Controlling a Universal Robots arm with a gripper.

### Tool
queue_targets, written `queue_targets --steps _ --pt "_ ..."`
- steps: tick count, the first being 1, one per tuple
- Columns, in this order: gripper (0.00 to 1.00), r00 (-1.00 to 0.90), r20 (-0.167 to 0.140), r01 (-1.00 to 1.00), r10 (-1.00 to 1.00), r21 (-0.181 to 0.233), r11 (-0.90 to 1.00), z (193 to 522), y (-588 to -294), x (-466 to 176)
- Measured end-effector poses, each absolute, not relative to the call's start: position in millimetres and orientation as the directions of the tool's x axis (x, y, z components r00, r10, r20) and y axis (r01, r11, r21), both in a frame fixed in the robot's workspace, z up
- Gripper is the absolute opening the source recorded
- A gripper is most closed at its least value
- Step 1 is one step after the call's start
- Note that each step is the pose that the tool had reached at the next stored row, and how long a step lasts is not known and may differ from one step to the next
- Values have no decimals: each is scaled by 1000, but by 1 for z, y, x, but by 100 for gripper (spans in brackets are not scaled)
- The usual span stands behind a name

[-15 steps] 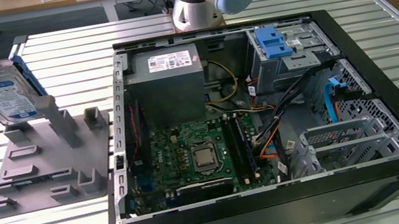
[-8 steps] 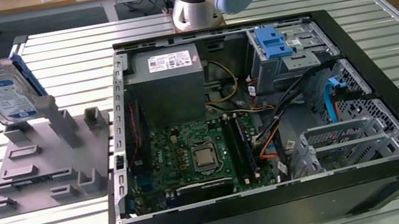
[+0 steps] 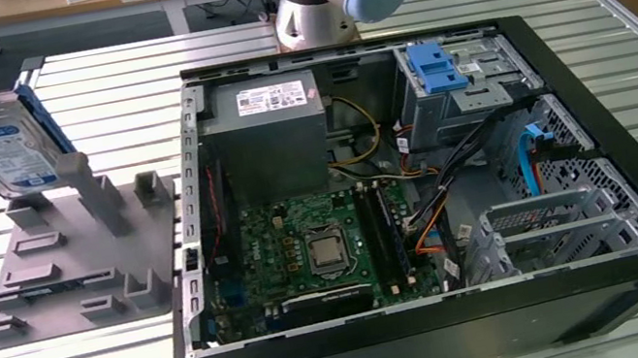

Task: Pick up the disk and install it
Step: 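Pick up the disk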

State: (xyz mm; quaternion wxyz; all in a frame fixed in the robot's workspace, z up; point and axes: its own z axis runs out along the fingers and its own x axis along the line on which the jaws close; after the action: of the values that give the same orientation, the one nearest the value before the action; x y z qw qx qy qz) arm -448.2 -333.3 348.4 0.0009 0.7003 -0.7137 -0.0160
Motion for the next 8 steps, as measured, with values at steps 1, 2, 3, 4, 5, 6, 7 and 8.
queue_targets --steps 1,2,3,4,5,6,7,8 --pt "36 -19 -21 -1000 -1000 24 19 349 -333 -448" --pt "36 -19 -21 -1000 -1000 24 19 349 -333 -448" --pt "36 -19 -21 -1000 -1000 24 19 350 -333 -448" --pt "36 -19 -21 -1000 -1000 24 19 351 -333 -448" --pt "36 -19 -21 -1000 -1000 24 19 351 -333 -448" --pt "36 -19 -21 -1000 -1000 24 19 352 -333 -448" --pt "36 -19 -21 -1000 -1000 24 19 352 -333 -448" --pt "36 -19 -21 -1000 -1000 24 19 352 -333 -448"
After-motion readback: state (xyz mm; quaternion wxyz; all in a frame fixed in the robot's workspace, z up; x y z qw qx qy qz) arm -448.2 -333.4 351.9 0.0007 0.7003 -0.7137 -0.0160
